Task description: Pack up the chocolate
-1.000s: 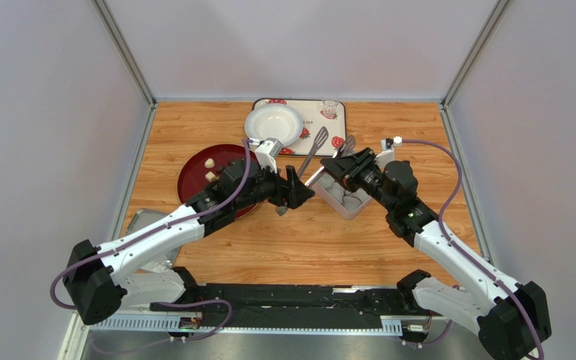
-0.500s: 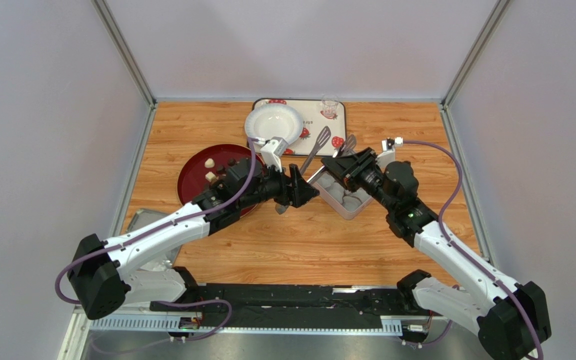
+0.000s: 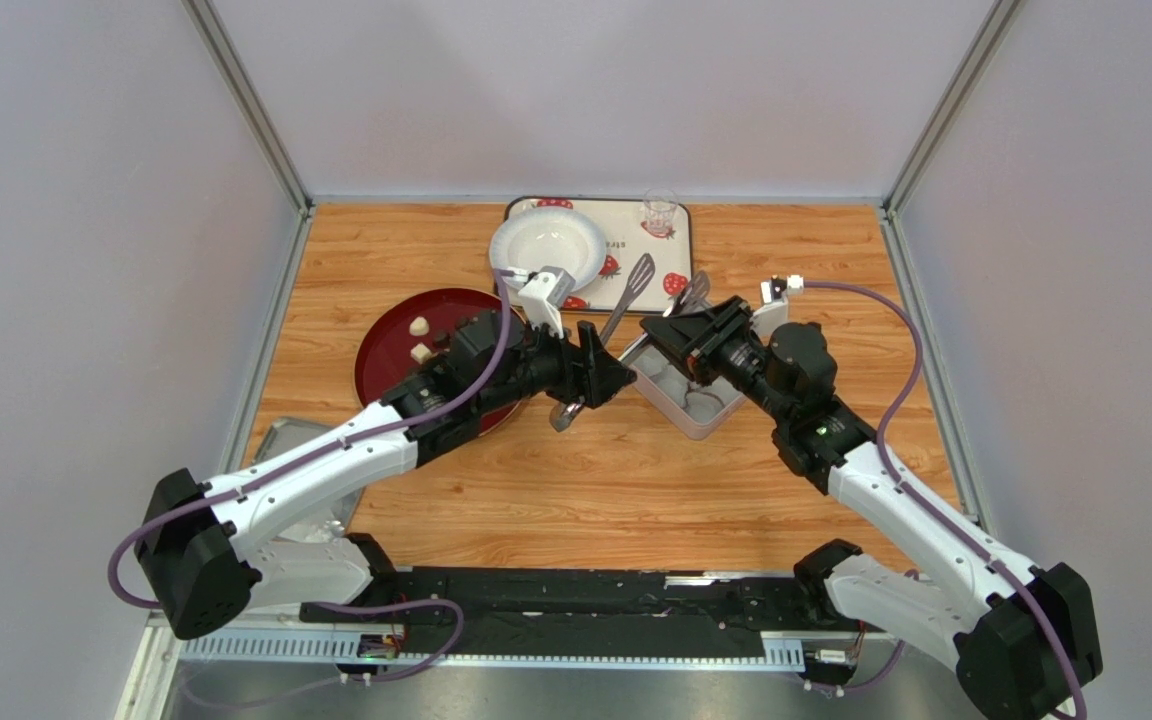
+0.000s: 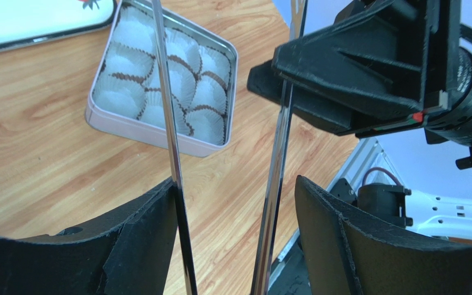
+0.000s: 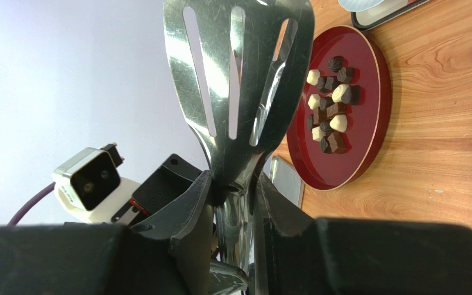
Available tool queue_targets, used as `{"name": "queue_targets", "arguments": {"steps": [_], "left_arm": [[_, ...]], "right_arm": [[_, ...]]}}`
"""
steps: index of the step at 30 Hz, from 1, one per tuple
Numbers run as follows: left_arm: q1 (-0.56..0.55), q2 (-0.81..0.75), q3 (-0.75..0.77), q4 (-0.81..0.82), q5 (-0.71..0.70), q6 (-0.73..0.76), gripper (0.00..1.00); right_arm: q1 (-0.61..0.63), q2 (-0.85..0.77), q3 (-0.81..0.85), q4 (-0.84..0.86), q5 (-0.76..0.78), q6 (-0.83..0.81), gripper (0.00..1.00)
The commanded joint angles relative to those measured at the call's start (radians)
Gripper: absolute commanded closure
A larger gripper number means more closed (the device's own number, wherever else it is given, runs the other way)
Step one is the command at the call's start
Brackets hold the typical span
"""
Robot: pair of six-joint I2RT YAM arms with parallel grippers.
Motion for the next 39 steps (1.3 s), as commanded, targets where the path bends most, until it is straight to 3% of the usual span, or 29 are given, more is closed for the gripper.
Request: {"name": "queue_targets", "arguments": {"steps": [1, 16, 28, 34, 39], "left_arm": [[-0.007, -0.001, 0.069, -0.004, -0.023, 0.070, 0.26], [-0.007, 0.025, 0.073, -0.034, 0.058, 0.079, 0.29], [-0.007, 0.008, 0.076, -0.059, 0.010, 0.101, 0.46], [-0.007, 0.008, 0.089, -0.112, -0.019, 0.101, 0.59], [-0.004, 0.002, 0.100, -0.193, -0.069, 0.101, 0.61]], "right_arm": [[-0.002, -0.003, -0.002, 0.045, -0.015, 0.013, 1.00], [0.000, -0.003, -0.001, 0.045, -0.005, 0.013, 1.00], [0.000, -0.008, -0.010, 0.015, -0.001, 0.005, 0.98], [0.000, -0.021, -0.012, -0.019, 0.002, -0.019, 0.69], [0.000, -0.051, 0.014, -0.114, 0.008, -0.112, 0.39]]}}
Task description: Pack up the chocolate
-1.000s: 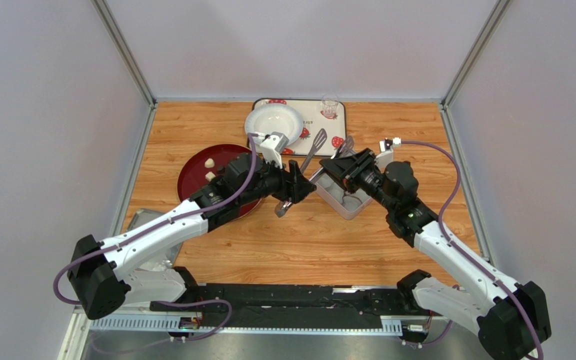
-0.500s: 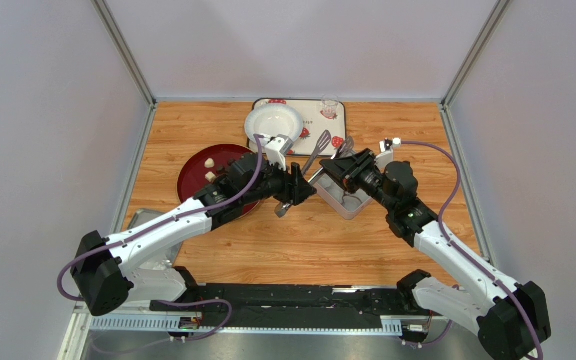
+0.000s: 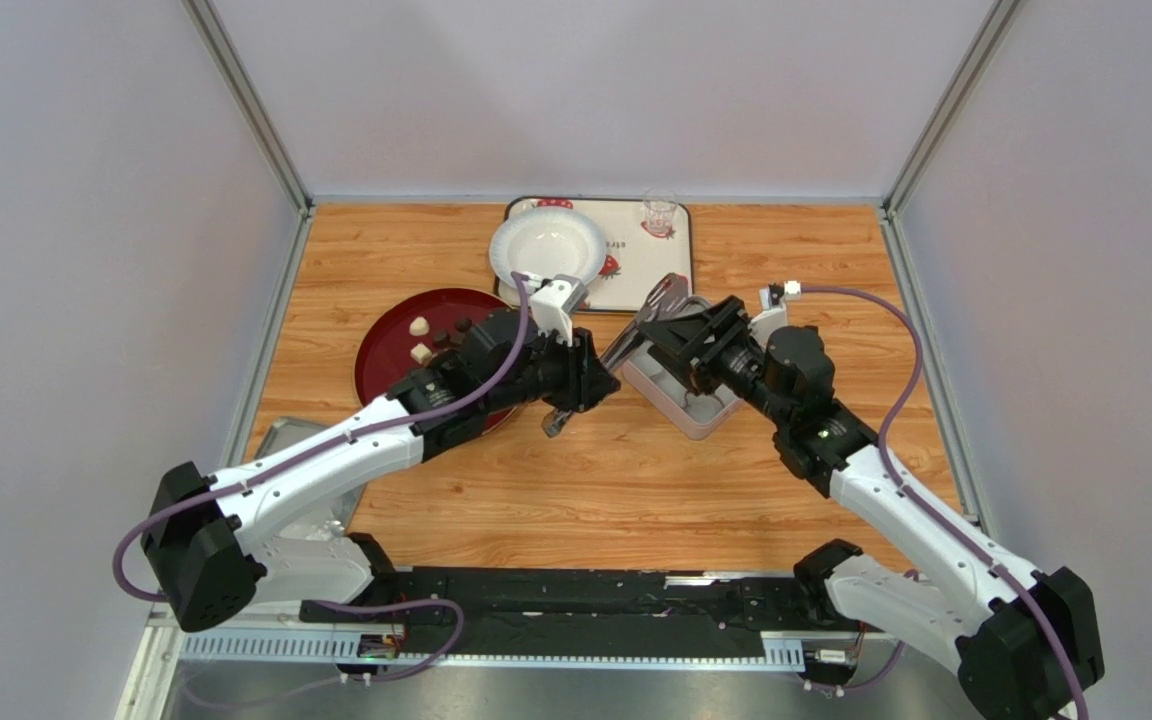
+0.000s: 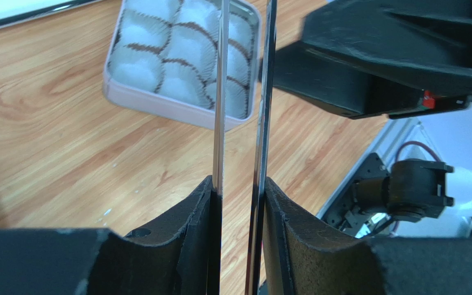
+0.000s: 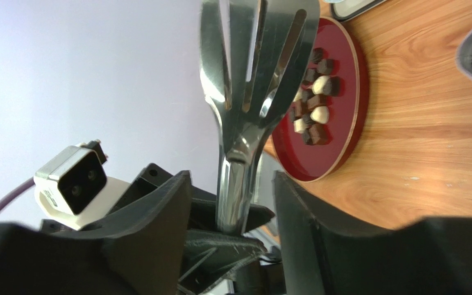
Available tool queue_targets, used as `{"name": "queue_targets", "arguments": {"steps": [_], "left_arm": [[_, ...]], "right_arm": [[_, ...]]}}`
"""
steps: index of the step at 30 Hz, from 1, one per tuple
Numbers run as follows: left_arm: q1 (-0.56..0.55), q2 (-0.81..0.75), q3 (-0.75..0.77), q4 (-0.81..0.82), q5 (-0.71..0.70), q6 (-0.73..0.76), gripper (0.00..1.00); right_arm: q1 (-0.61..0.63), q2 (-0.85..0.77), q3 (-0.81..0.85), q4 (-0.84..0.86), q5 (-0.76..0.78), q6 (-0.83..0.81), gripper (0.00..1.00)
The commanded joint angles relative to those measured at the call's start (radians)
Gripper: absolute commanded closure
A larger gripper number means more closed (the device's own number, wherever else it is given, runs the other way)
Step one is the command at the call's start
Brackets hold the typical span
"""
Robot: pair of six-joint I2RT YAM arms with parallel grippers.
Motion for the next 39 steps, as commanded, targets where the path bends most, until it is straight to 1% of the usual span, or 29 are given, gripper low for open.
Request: {"name": "queue_targets", "arguments": {"steps": [1, 3, 5, 6, 7, 8, 9, 11, 12, 14, 15, 16, 19, 21, 26, 30, 34, 39], "left_arm": [[0.007, -0.029, 0.058, -0.093, -0.074, 0.016, 0.61], [0.015, -0.033, 0.070, -0.151, -0.091, 0.020, 0.61], [0.030, -0.041, 0.083, -0.192, -0.099, 0.016, 0.61], [0.036, -0.042, 0.087, -0.241, -0.100, 0.013, 0.61], [0.045, -0.047, 0.090, -0.266, -0.101, 0.010, 0.61], [0.062, -0.049, 0.103, -0.293, -0.101, 0.005, 0.61], [0.068, -0.050, 0.110, -0.358, -0.101, 0.005, 0.61], [0.085, -0.050, 0.142, -0.425, -0.145, 0.014, 0.59], [0.090, -0.049, 0.155, -0.496, -0.154, 0.020, 0.58], [0.105, -0.049, 0.187, -0.562, -0.168, 0.039, 0.56], [0.110, -0.049, 0.196, -0.617, -0.182, 0.043, 0.53], [0.119, -0.053, 0.204, -0.645, -0.191, 0.048, 0.52], [0.143, -0.061, 0.233, -0.737, -0.222, 0.060, 0.48], [0.159, -0.064, 0.238, -0.781, -0.231, 0.065, 0.48], [0.206, -0.068, 0.242, -0.841, -0.249, 0.066, 0.47], [0.231, -0.056, 0.247, -0.899, -0.260, 0.069, 0.49], [0.281, -0.026, 0.251, -0.955, -0.259, 0.059, 0.51], [0.325, -0.003, 0.253, -1.016, -0.226, 0.022, 0.53]], "right_arm": [[0.000, -0.051, 0.033, -0.091, 0.012, -0.115, 0.36], [-0.001, -0.064, 0.058, -0.180, 0.018, -0.168, 0.27], [0.000, -0.092, 0.087, -0.272, 0.028, -0.258, 0.24], [0.000, -0.100, 0.093, -0.301, 0.046, -0.292, 0.21], [0.000, -0.121, 0.101, -0.330, 0.058, -0.360, 0.20], [0.000, -0.130, 0.110, -0.387, 0.072, -0.393, 0.18], [0.000, -0.138, 0.123, -0.411, 0.098, -0.424, 0.17], [0.000, -0.155, 0.140, -0.483, 0.138, -0.515, 0.16], [-0.002, -0.161, 0.153, -0.505, 0.152, -0.543, 0.16], [-0.001, -0.179, 0.159, -0.548, 0.175, -0.609, 0.16], [0.000, -0.186, 0.162, -0.559, 0.225, -0.628, 0.16], [0.000, -0.192, 0.162, -0.573, 0.239, -0.645, 0.16], [0.000, -0.204, 0.160, -0.585, 0.285, -0.717, 0.17], [0.000, -0.201, 0.157, -0.585, 0.307, -0.758, 0.17], [0.000, -0.187, 0.125, -0.561, 0.310, -0.814, 0.18], [-0.002, -0.175, 0.091, -0.533, 0.292, -0.830, 0.19], [-0.001, -0.169, 0.053, -0.499, 0.279, -0.846, 0.20], [0.000, -0.161, 0.022, -0.482, 0.285, -0.872, 0.20]]}}
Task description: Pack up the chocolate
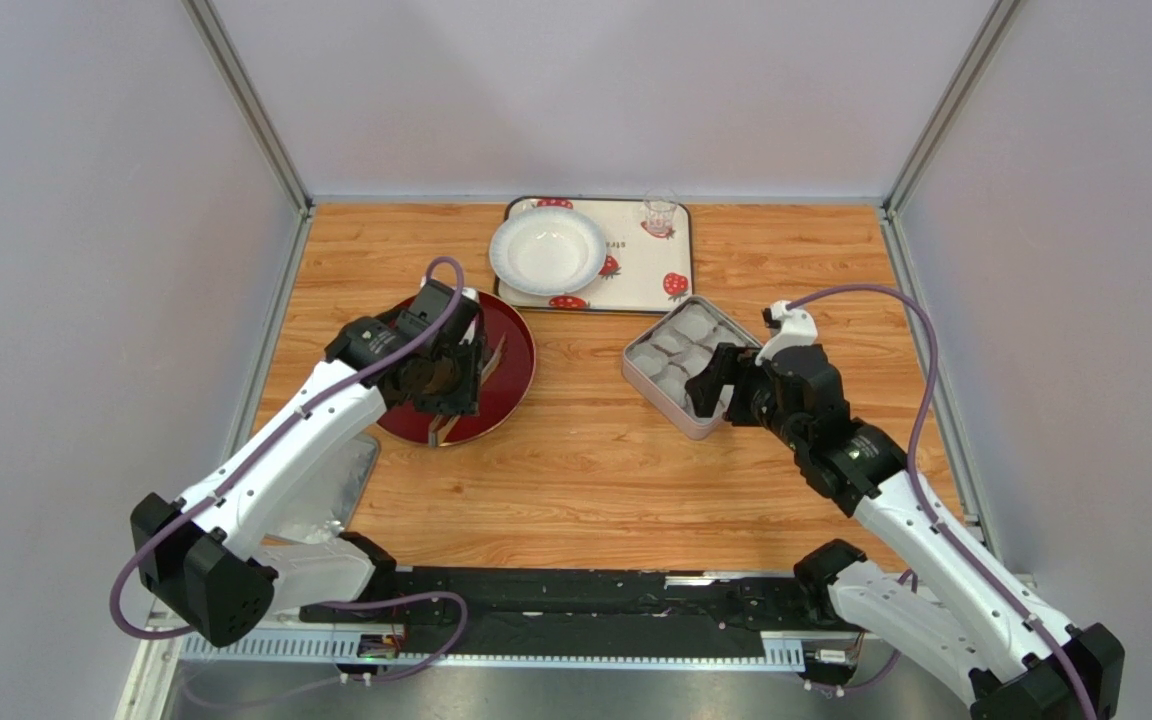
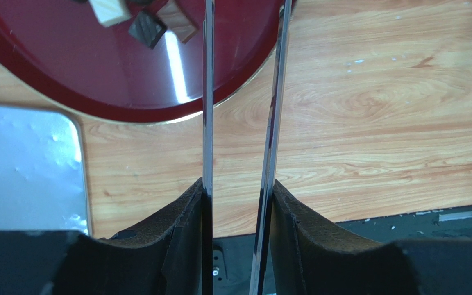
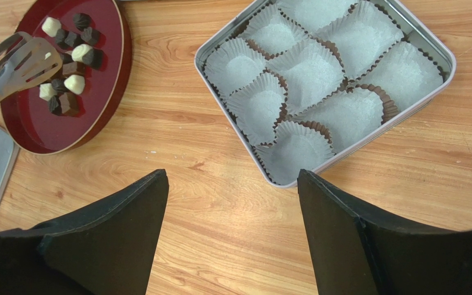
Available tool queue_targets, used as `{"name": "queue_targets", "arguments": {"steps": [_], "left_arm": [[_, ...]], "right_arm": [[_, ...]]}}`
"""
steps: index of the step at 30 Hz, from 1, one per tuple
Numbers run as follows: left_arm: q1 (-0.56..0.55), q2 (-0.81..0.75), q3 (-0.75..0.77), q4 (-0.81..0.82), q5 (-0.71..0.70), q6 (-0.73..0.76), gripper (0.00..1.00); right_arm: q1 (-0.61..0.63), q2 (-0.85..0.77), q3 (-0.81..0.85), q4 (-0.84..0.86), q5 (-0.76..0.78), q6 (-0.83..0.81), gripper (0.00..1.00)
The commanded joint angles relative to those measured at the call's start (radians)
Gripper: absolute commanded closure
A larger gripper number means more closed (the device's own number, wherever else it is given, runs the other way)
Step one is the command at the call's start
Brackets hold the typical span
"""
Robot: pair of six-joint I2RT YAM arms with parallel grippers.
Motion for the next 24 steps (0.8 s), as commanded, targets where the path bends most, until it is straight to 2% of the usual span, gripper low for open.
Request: {"name": "queue_targets", "arguments": {"steps": [1, 14, 24], "left_arm": [[0.027, 0.015, 0.040, -0.086, 0.013, -0.041, 0.53], [0.038, -0.017, -0.051, -0.163, 0.003, -0.183, 0.55], [0.047, -0.001, -0.111, -0.099, 0.012, -0.232, 0.55]], "right_arm": [[0.000, 0.001, -0.013, 0.069, 0.007, -0.049, 0.20], [0.015, -0.029, -0.053, 0.086, 0.032, -0.067, 0.19], [0.075, -0.053, -0.071, 0.094, 0.070, -0.078, 0.19]]}}
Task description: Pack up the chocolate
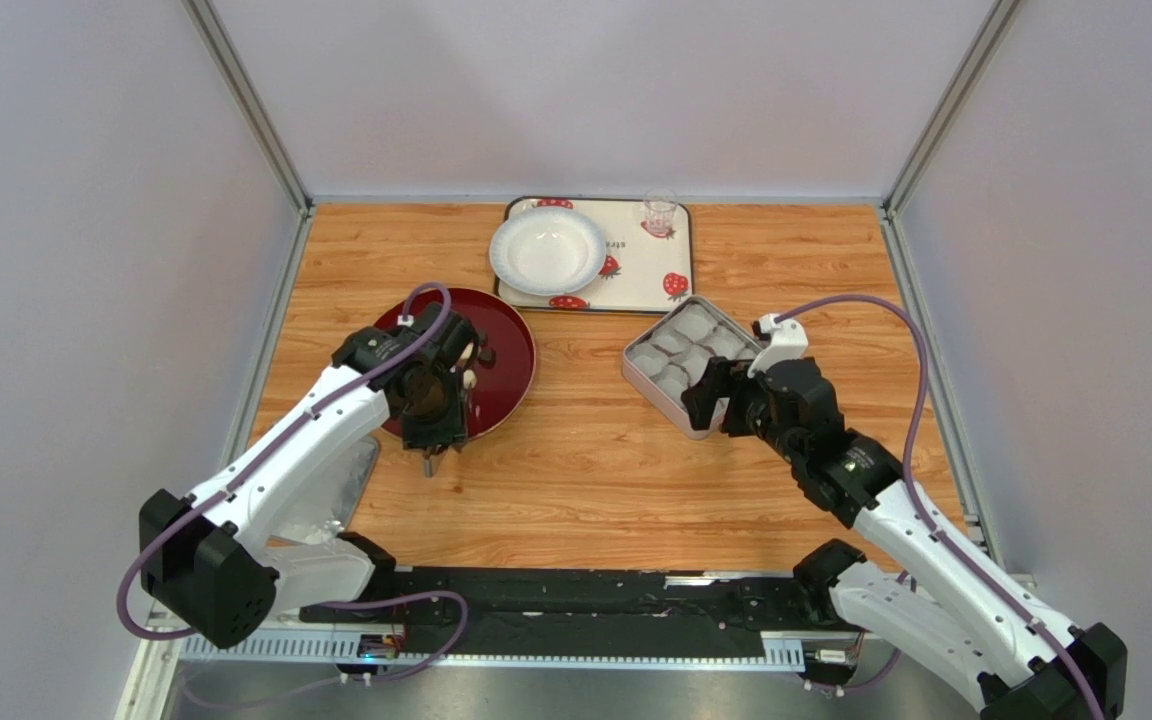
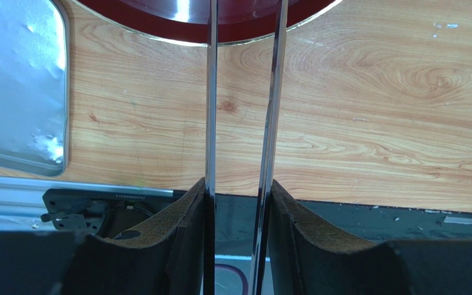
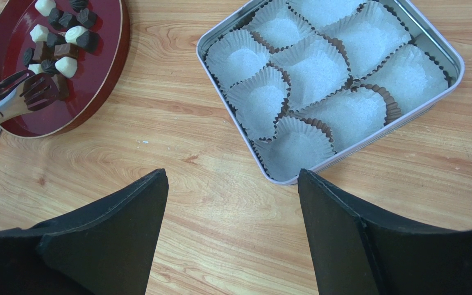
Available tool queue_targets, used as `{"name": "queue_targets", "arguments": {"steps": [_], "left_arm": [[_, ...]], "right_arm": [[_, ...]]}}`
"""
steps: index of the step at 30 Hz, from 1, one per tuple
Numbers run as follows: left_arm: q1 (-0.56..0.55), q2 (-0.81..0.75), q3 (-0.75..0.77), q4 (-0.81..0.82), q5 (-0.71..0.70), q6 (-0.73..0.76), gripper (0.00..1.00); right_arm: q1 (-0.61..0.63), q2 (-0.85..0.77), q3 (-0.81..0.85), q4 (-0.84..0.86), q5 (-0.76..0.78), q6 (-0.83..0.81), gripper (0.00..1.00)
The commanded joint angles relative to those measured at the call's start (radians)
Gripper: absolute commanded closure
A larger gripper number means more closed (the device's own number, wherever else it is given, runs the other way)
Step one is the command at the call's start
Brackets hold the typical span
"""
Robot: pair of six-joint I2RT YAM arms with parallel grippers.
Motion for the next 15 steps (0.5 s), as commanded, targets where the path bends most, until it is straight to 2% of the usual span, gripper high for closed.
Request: {"name": "queue_targets", "arguments": {"steps": [1, 15], "left_arm": [[0.007, -0.001, -0.014, 0.046, -0.005, -0.037, 0.55], [0.017, 0.053, -0.045, 0.087, -0.017, -0.045, 0.55]], "right_arm": [[0.029, -0.024, -0.010, 0.053, 0.042, -0.023, 0.19], [0.080, -0.047, -0.024, 0.062, 0.066, -0.034, 0.19]]}}
